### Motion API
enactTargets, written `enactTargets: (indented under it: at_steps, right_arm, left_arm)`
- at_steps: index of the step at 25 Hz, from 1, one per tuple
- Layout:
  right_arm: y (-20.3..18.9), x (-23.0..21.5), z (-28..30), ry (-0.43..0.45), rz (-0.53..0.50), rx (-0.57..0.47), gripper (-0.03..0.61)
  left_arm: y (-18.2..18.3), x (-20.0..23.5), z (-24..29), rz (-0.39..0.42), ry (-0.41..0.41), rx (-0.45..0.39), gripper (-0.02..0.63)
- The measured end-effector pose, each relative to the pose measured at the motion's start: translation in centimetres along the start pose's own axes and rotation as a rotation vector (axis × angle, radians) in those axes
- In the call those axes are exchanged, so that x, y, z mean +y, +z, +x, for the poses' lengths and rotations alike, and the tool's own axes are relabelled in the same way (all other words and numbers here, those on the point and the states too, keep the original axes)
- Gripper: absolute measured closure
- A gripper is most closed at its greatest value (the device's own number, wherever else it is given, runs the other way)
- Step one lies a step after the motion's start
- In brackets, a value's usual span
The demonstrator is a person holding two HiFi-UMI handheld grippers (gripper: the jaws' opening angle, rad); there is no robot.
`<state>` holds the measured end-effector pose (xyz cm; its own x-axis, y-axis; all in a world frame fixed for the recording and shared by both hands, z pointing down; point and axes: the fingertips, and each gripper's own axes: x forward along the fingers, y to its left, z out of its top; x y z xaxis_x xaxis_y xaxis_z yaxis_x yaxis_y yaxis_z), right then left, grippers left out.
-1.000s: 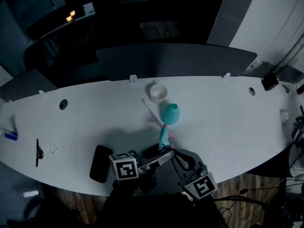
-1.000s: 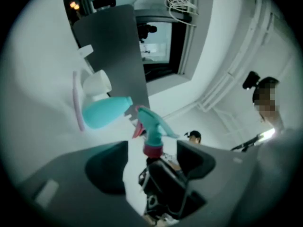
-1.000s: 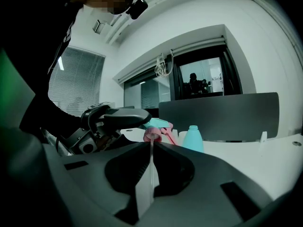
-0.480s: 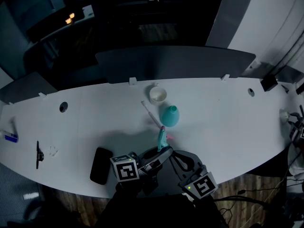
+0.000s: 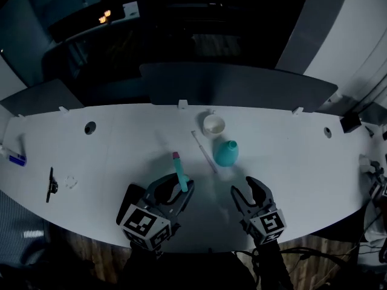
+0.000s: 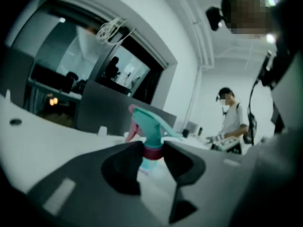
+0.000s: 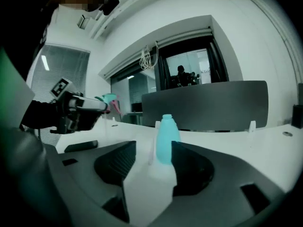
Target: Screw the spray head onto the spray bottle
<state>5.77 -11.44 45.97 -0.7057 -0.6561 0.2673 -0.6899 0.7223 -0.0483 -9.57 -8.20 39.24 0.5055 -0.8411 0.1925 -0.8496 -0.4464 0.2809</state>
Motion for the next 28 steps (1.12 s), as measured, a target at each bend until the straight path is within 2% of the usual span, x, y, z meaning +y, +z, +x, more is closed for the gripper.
enactTargets:
  at_steps: [2,4,8,11,17,20,22,28]
  right_arm:
    - [0.3,-1.3,2.1,-0.039,-0.023,0.011,0.289]
    - [0.5,-2.4,4.7,-0.067,-0.03,0.018,0.249]
    - [-0.2,-3.7,9.4,-0.091,-0.025,0.073,0.225]
    - [-1.6,-4.1,11.5,-0.111,-0.051,0.134,0.225]
    - [-1.5,-4.1,11.8,-0.106,-0.094,0.113,0.227]
    - [0.1,-2.6,9.3,-0.068,-0.104,0.05,0.227]
    - [0.6,-0.7,7.2,-0.035,-0.109,0.022,0.227]
    - [-3.4,4.7,1.6,0.028,-0.091,0.12,0.227]
  left_arm:
    - [0.5,-0.1,-0.8,0.148,0.074,-0.003,0.476]
    - [1.1,-0.5,-1.4,0.192,0.116,-0.038,0.476]
    - [0.8,-0.5,-2.8,0.106,0.157,-0.07,0.476]
    - [0.4,-0.1,-3.8,0.089,0.194,-0.057,0.476]
    - [0.1,1.5,-5.6,0.032,0.254,-0.072,0.477]
    - [0.4,1.9,-5.4,0.015,0.239,-0.087,0.476]
    - [1.2,2.1,-4.7,0.011,0.197,-0.106,0.476]
    - [5.2,-1.3,-0.3,0.01,-0.002,-0.186,0.476]
